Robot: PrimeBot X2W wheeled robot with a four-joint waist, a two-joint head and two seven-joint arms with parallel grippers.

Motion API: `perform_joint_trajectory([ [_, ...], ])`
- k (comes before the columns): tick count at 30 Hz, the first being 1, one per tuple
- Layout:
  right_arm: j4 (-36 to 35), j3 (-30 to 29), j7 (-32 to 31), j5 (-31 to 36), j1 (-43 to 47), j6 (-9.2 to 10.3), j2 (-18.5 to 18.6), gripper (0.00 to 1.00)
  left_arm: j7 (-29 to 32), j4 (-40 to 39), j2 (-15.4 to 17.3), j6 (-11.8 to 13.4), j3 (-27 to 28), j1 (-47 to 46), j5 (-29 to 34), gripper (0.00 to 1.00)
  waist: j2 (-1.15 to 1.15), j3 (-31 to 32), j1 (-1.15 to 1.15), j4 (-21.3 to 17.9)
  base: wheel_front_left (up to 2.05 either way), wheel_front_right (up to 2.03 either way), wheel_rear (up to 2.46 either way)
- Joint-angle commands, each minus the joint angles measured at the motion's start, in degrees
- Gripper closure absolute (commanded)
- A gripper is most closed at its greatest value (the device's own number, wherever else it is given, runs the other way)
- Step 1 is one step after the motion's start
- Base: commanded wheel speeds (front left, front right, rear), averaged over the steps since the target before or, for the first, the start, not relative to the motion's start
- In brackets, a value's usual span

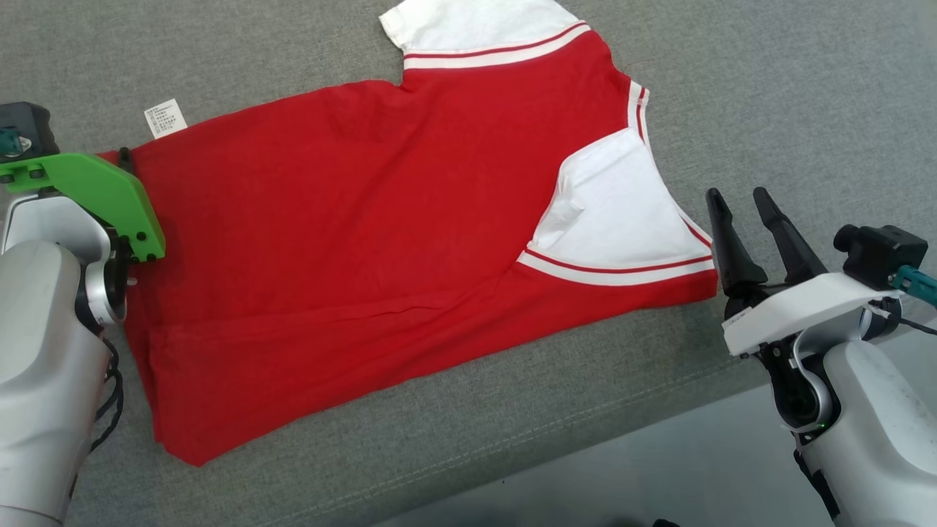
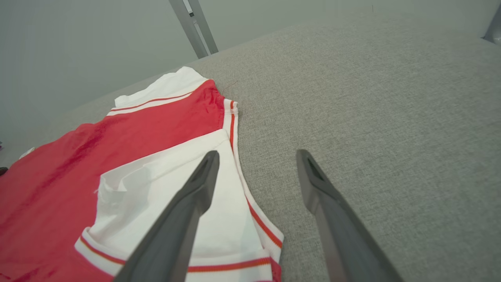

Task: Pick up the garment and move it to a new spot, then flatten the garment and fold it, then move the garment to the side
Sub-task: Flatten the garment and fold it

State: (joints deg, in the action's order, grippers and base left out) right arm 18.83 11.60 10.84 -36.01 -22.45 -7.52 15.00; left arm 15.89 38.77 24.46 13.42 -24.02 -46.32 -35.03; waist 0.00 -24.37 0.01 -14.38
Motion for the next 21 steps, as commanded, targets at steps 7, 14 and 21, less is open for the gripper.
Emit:
perform_joint_trajectory([
  [7,-0.6,-0.1,-0.4,0.1,-0.4,0.06,0.3,0.00,1.1,2.1,-0.4,1.2,-0.3,-0.8,0.0,0.00,0.00,-0.4,-0.01,0.2,0.00,0.00,0.00],
  [14,-0.9,-0.4,-0.7,0.5,-0.9,0.06,0.7,0.00,2.0,2.3,-0.9,0.6,-1.0,-1.2,-0.4,0.69,0.00,-0.3,-0.01,0.8,0.00,0.00,0.00],
  [21,-2.1,-0.2,-2.7,2.2,-3.9,0.06,2.1,0.00,-0.9,0.3,-2.4,-0.2,-0.1,-1.1,-1.9,1.00,0.00,0.0,-0.01,2.0,0.00,0.00,0.00],
])
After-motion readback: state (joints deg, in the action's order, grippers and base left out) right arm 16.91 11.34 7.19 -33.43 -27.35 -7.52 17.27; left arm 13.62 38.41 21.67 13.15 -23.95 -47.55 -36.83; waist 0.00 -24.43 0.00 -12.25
